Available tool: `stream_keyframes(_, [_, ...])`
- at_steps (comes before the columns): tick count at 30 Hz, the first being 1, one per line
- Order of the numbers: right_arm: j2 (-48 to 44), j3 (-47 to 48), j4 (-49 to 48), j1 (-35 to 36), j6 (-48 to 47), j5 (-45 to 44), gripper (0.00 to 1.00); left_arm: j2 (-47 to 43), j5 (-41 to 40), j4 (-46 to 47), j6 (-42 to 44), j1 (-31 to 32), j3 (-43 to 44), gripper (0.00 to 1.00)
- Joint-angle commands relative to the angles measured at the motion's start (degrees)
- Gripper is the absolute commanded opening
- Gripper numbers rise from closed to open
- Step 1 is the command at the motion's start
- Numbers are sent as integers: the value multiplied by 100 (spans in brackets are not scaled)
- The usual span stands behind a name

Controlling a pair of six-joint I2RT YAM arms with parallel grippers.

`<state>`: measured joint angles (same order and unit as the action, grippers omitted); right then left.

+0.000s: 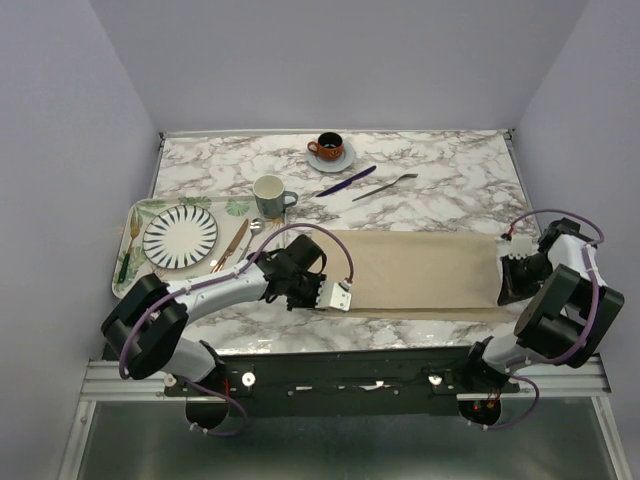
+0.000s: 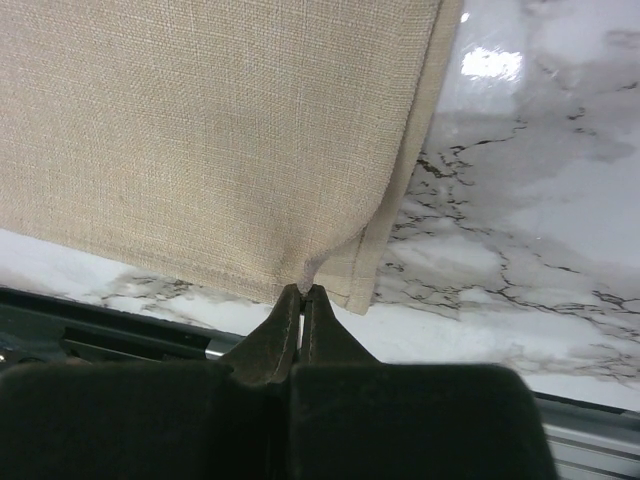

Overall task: Fold the napkin into a case and place the utensils inside
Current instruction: Fold and flatten the napkin at the center of the board.

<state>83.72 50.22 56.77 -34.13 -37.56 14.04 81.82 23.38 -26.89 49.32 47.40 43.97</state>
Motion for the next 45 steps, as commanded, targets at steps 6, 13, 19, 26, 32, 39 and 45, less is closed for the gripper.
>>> stream_keyframes(6, [-162,586,448,-50,-154,81,1,-527,132,-395,-414,50,560,0])
stream_keyframes(13, [-173,446,221,-111,-366,-270,1,-351,264,-475,-546,94,543,0])
stream_keyframes(19, [223,173,-175,-234,-427,-481,1,-176,238,-176,-687,103,165,0])
stream_keyframes(26, [592,-3,-386,-234,-340,-446,1,298,71,202,-1046,103,50,0])
stream_keyframes(32, [733,339,-255,-234,-322,-403,1,484,-149,211,-1179,103,270,0])
stream_keyframes(39, [1172,1104,-35,-226,-226,-350,1,773,-509,106,-1258,42,498,0])
stream_keyframes(45, [1016,1491,508,-226,-286,-77,1,652,-325,-70,-1399,-108,911,0])
